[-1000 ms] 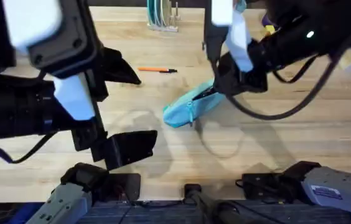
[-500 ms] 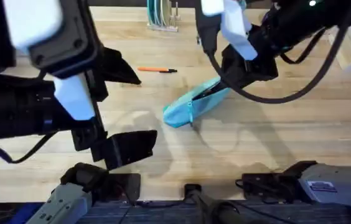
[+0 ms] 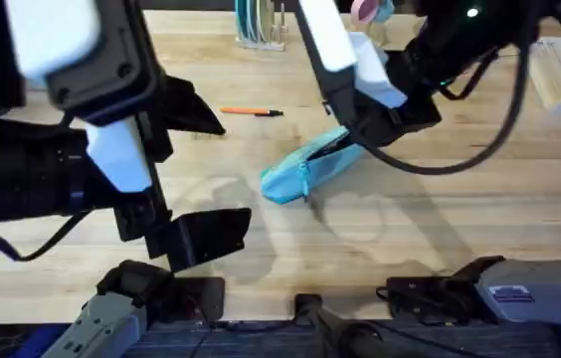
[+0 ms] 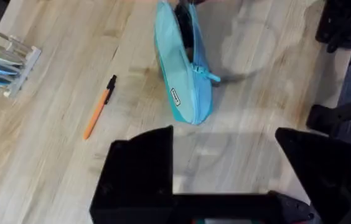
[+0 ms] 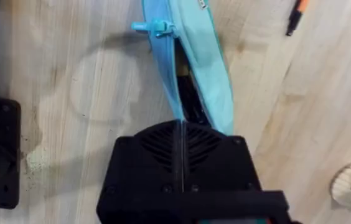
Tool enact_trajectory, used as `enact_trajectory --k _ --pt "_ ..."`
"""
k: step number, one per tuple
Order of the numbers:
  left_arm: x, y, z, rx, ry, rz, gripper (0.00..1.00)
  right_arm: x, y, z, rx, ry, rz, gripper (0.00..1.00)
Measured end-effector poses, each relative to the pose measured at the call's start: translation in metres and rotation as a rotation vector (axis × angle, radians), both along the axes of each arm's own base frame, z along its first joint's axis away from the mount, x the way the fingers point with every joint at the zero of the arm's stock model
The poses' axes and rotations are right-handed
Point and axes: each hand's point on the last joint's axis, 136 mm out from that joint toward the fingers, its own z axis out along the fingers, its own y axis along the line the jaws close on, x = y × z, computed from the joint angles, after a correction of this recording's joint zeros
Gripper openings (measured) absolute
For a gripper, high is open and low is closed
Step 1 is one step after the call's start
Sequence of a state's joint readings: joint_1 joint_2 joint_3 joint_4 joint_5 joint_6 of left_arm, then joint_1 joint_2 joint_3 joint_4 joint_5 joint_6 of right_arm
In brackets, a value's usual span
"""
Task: Unzip the bag, pick up the pens from the table one at a time and place them inside, then zip the bag closed.
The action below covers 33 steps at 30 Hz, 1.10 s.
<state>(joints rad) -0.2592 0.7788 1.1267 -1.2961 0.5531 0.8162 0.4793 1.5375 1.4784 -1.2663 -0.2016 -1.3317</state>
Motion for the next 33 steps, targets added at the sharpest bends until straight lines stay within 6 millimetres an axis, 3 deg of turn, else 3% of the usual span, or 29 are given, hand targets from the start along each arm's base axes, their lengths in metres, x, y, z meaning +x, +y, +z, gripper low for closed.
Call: enact_trajectory --k 7,20,33 --pt "0.0 0.0 0.0 0.0 0.0 0.0 0.994 0.005 0.002 -0.02 -0.033 0.061 0.008 0.029" --pt "0.0 0.0 0.0 0.0 0.0 0.0 0.993 0.012 0.013 -0.035 -0.008 0.091 0.016 0.031" --pt "0.0 0.0 0.0 0.0 0.001 0.0 0.993 0.019 0.021 -0.065 -0.029 0.162 0.02 0.031"
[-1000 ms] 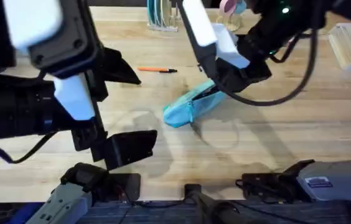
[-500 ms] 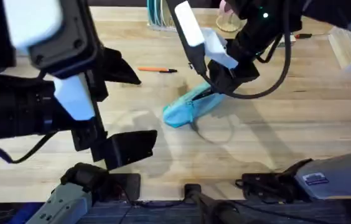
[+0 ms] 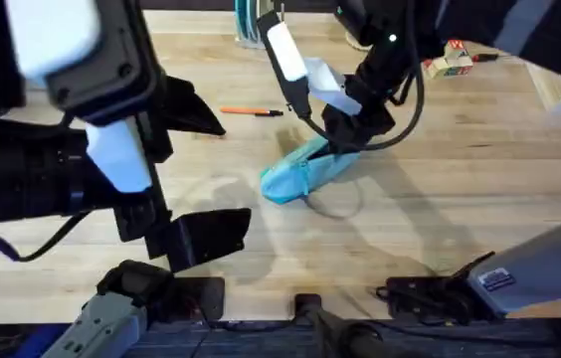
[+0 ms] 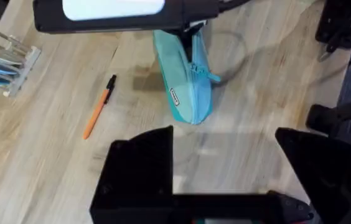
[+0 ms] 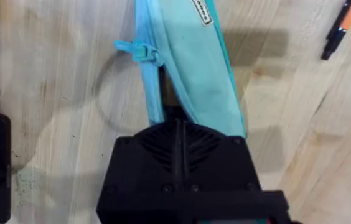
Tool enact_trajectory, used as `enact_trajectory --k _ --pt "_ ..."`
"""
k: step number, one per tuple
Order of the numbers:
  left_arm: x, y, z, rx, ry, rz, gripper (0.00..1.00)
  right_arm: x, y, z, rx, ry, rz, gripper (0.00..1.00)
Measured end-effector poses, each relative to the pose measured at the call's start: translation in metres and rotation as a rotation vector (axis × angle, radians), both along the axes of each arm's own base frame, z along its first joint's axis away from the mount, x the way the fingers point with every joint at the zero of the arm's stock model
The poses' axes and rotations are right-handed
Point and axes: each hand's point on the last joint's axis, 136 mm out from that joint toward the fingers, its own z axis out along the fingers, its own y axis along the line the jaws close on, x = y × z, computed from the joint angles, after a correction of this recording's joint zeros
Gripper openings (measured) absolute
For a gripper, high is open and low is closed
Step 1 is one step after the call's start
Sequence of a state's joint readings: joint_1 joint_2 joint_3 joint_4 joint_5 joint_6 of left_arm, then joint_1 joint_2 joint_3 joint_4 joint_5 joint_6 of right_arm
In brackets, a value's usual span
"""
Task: Unzip the bag, pick up the pens from the table one at a time and place them inside, then zip the bag closed.
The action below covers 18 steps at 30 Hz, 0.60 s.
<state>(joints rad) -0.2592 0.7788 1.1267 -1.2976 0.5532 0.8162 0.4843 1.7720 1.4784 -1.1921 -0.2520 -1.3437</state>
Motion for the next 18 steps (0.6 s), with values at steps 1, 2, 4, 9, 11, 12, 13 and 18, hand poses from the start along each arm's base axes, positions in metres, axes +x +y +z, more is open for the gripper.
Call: enact_trajectory --k 1,2,4,9,11,12,13,18 --pt "0.0 0.0 0.0 0.0 0.0 0.0 0.993 0.0 0.0 -0.002 -0.003 0.005 0.0 0.03" --pt "0.0 0.0 0.0 0.0 0.0 0.0 0.993 0.001 0.0 -0.005 -0.005 0.01 0.0 0.03" --pt "0.0 0.0 0.0 0.0 0.0 0.0 0.994 0.003 0.001 -0.01 -0.009 0.018 0.0 0.03" --pt "0.0 0.0 0.0 0.0 0.0 0.0 0.993 0.005 0.003 -0.023 -0.019 0.045 0.0 0.029" --pt "0.0 0.0 0.0 0.0 0.0 0.0 0.993 0.005 0.004 -0.028 -0.025 0.058 0.0 0.03" --pt "0.0 0.0 0.0 0.0 0.0 0.0 0.993 0.005 0.004 -0.03 -0.027 0.062 0.0 0.03" --pt "0.0 0.0 0.0 0.0 0.0 0.0 0.993 0.006 0.004 -0.031 -0.027 0.064 0.0 0.03" --pt "0.0 0.0 0.0 0.0 0.0 0.0 0.993 0.006 0.005 -0.032 -0.025 0.063 0.0 0.03"
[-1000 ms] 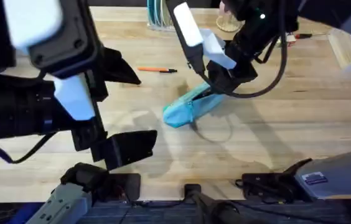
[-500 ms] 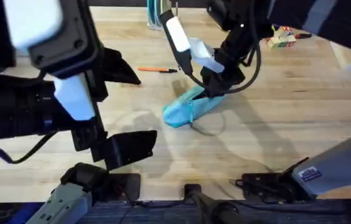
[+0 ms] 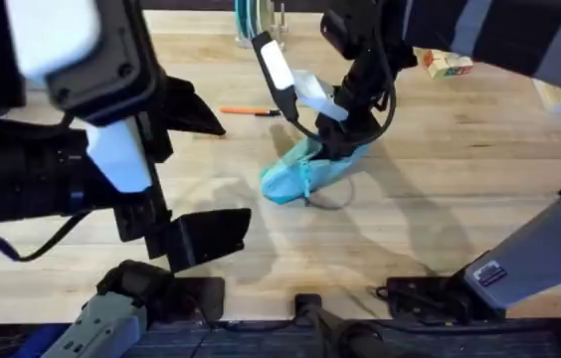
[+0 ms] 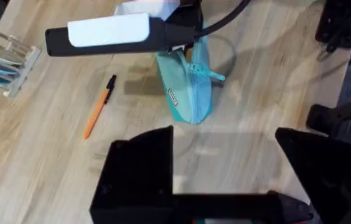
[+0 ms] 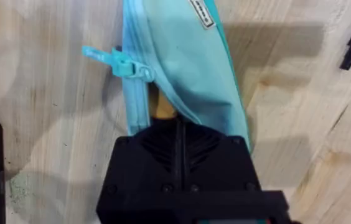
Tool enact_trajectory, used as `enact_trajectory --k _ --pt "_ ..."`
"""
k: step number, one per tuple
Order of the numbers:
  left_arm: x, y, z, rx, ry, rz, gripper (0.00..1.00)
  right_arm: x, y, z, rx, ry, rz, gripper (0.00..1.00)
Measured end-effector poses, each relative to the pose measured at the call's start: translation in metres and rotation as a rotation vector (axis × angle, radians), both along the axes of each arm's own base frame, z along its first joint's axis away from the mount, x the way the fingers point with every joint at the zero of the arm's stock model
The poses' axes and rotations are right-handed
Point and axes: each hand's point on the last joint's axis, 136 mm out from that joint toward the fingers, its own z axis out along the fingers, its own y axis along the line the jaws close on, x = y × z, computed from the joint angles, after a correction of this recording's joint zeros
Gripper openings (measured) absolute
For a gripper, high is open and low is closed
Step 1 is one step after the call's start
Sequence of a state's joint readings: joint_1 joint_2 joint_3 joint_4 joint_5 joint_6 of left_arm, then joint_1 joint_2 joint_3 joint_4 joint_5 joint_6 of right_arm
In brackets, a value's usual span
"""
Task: Unzip the bag, pick up the pens from the table one at a time and place them inside, then zip the bag closed.
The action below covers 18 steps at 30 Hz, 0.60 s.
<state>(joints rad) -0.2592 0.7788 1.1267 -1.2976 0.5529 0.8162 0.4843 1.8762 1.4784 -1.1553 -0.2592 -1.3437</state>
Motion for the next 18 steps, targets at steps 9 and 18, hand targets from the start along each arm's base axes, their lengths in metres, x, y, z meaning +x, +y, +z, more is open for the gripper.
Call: enact_trajectory --k 9,18 --pt "0.0 0.0 0.0 0.0 0.0 0.0 0.994 0.0002 0.0 0.0 0.002 -0.003 0.008 0.935" --pt "0.0 0.0 0.0 0.0 0.0 0.0 0.994 0.0003 0.001 -0.0002 0.003 -0.007 0.017 0.996"
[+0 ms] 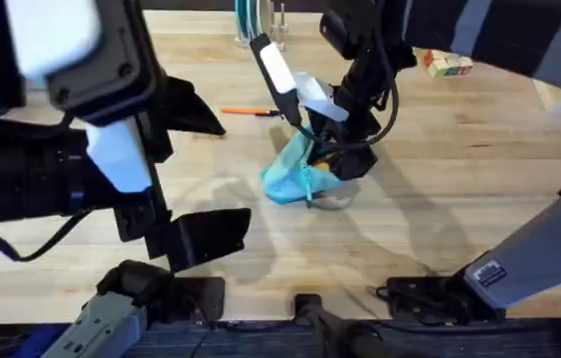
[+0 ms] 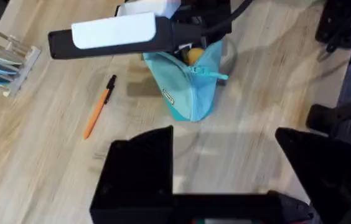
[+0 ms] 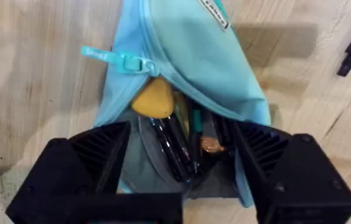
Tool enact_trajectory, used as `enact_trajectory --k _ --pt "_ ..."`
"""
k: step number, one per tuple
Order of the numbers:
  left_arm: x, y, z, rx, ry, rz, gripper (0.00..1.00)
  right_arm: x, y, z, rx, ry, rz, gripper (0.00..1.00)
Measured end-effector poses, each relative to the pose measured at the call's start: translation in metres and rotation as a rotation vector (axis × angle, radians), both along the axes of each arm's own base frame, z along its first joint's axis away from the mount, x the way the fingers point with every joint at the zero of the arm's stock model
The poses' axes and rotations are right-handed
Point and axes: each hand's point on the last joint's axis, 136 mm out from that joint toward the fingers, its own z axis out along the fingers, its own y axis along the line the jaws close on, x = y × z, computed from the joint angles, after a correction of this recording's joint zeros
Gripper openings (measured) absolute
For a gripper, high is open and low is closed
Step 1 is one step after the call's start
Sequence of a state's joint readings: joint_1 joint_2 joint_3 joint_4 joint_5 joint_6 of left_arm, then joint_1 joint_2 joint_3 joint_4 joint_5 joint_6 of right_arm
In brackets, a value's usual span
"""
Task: Unzip the bag, pick up the pens from the table one at a time and place them inside, then zip the bag closed.
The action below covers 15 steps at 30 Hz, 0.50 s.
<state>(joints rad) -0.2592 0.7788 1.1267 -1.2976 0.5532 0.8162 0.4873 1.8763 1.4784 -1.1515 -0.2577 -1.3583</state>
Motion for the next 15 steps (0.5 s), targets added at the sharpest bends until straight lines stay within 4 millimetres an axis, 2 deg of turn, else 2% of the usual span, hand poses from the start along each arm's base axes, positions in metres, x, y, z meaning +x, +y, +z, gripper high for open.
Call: enact_trajectory --k 15 --pt "0.0 0.0 0.0 0.0 0.0 0.0 0.993 -0.0016 -0.0009 0.0002 -0.003 0.007 0.0 0.996"
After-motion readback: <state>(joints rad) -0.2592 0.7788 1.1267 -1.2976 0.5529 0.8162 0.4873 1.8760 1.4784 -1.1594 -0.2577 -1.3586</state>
